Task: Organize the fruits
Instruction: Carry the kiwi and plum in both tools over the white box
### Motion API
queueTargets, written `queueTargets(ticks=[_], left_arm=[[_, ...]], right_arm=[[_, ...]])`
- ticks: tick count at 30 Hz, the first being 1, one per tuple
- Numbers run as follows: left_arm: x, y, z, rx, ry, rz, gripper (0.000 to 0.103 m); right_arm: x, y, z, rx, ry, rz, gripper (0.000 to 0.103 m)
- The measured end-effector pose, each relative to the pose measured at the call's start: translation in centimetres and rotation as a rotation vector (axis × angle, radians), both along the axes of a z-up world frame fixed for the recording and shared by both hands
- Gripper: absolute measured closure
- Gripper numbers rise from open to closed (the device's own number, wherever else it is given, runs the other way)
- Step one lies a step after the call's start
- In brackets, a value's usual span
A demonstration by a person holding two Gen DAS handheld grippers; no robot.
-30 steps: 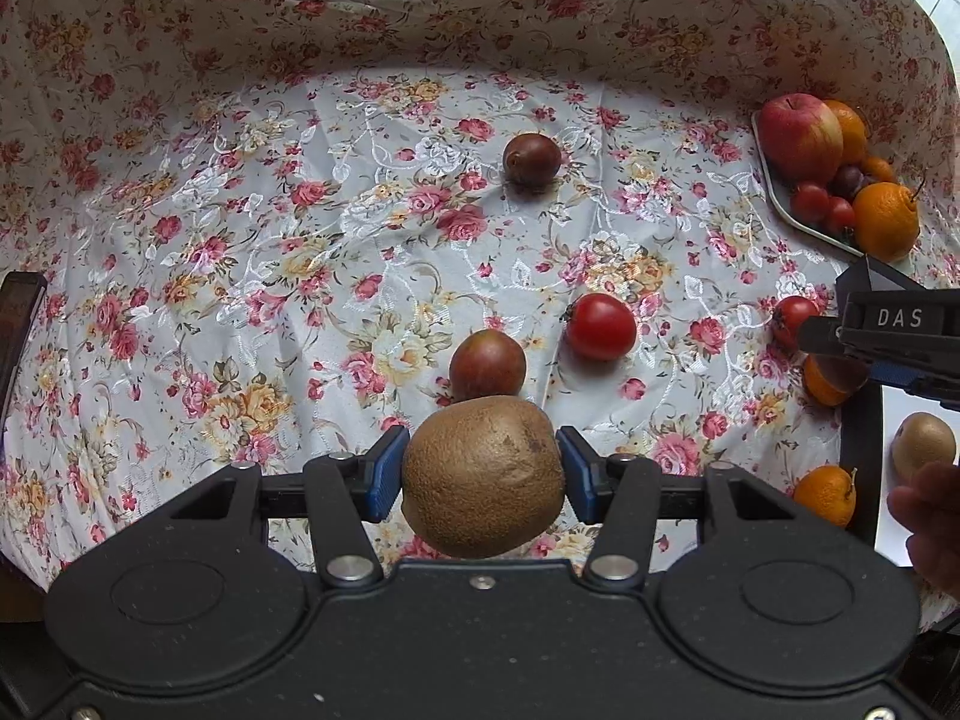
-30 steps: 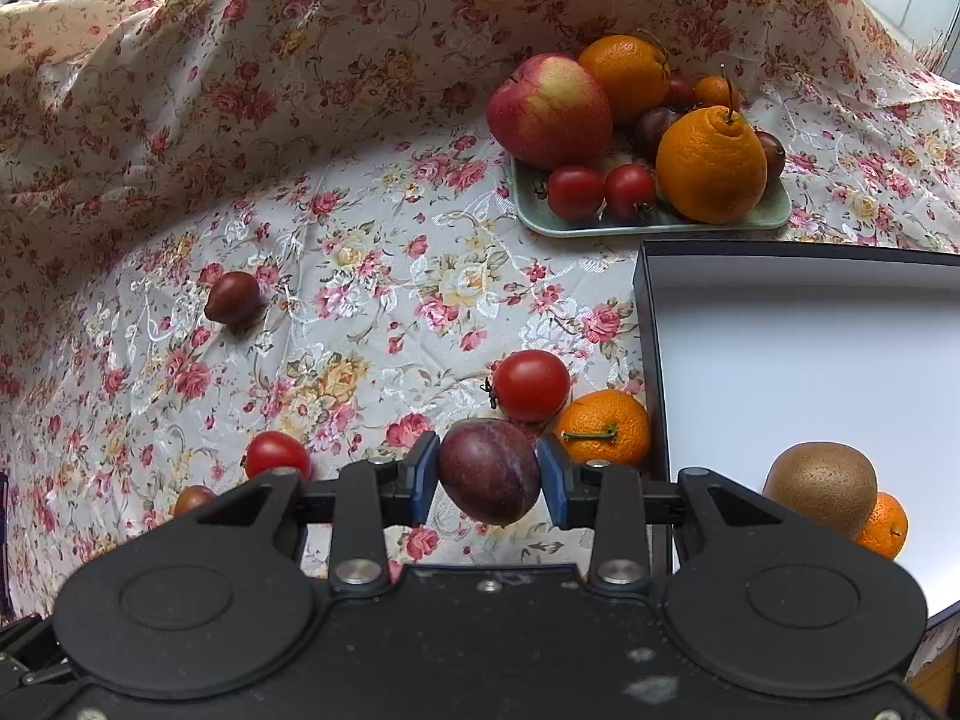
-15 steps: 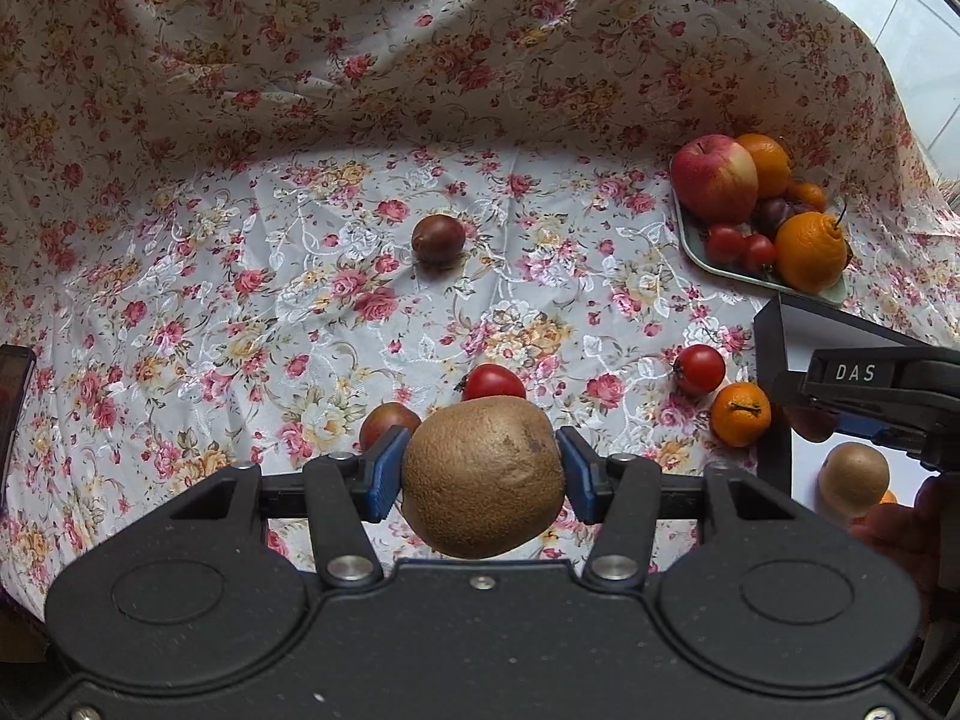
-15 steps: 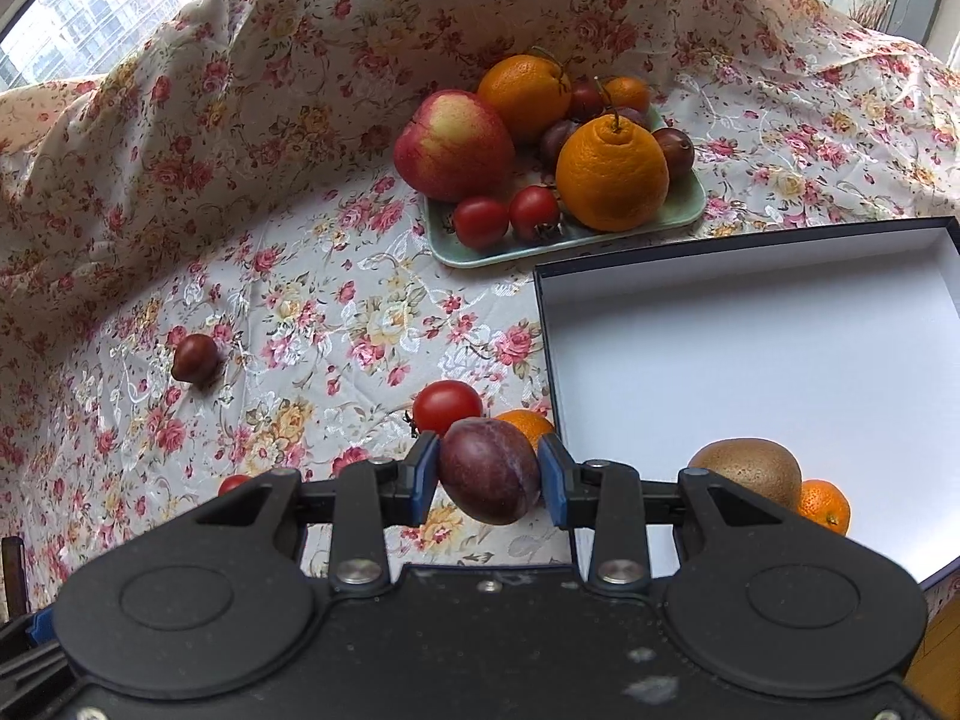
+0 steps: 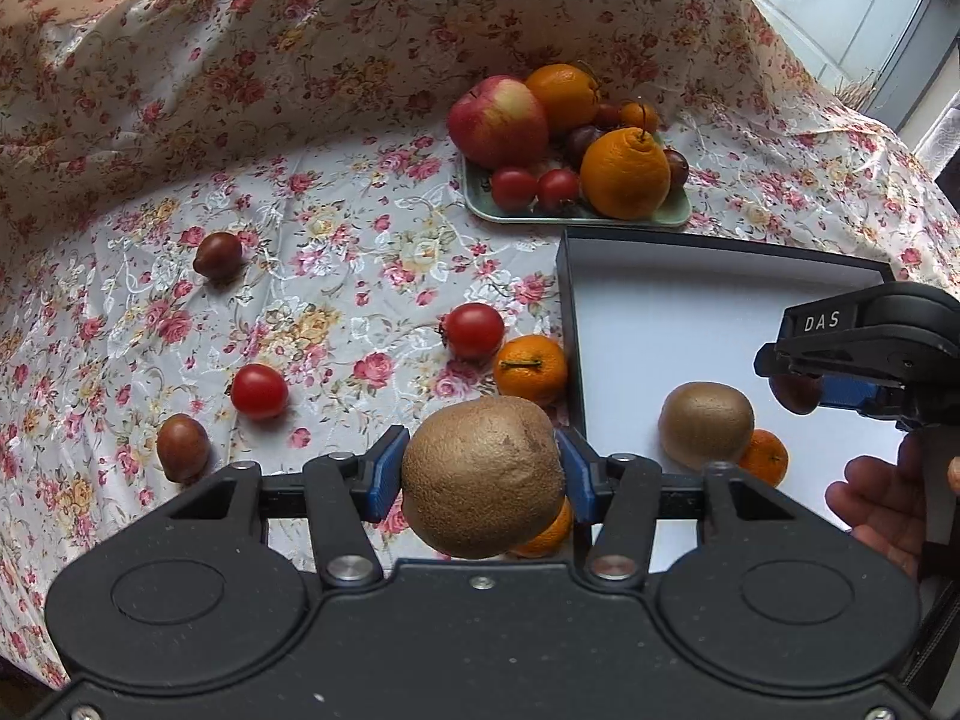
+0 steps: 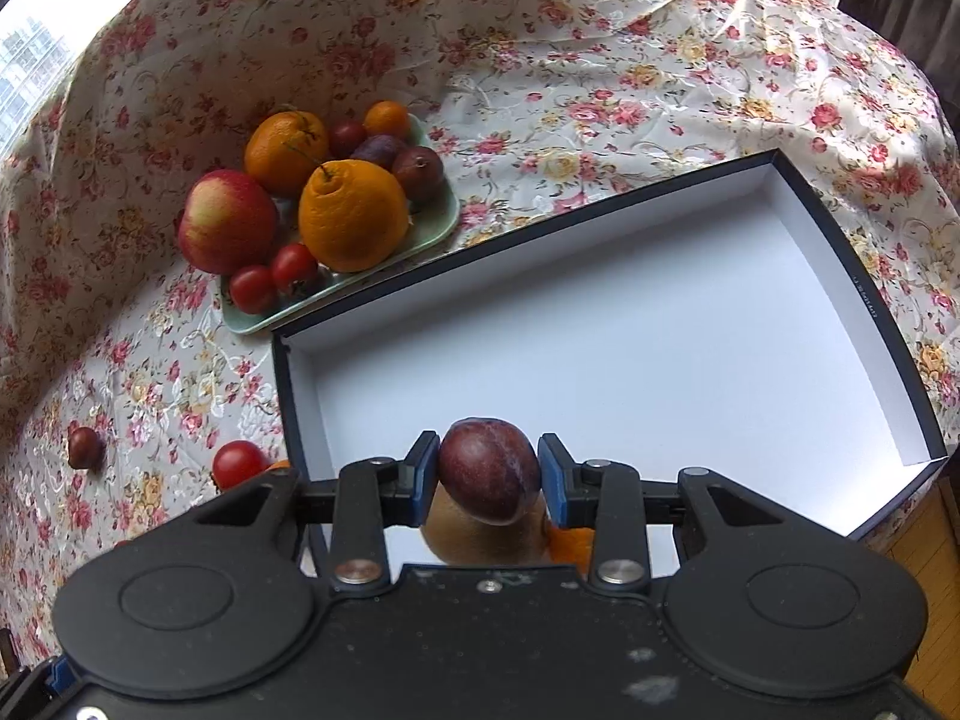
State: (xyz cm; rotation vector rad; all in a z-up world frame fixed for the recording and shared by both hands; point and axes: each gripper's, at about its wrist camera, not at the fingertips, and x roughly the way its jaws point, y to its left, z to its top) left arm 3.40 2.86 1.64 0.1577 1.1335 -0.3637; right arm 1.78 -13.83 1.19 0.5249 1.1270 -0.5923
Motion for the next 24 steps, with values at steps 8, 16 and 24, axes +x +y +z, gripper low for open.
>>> queueTargets(ticks=[8,16,24], left_arm=[[-1.4,-5.8,0.3,-0.006,-0.012,-0.076,0.044],[-1.3,-10.8,-0.1,-0.004,-0.013,-0.088,0.044],[-1.1,-14.6,-1.8,0.034,-0.010,-0.098,0.044]], right_arm=[[-3.8,-5.7,-0.3,-0.018,0.026,-0.128,0.066],[-6.8,-9.2,-0.4,-0.059,0.042,-0.182,0.066],[-8.7,-10.6,-0.5,-0.044,0.051,-0.208,0.066]])
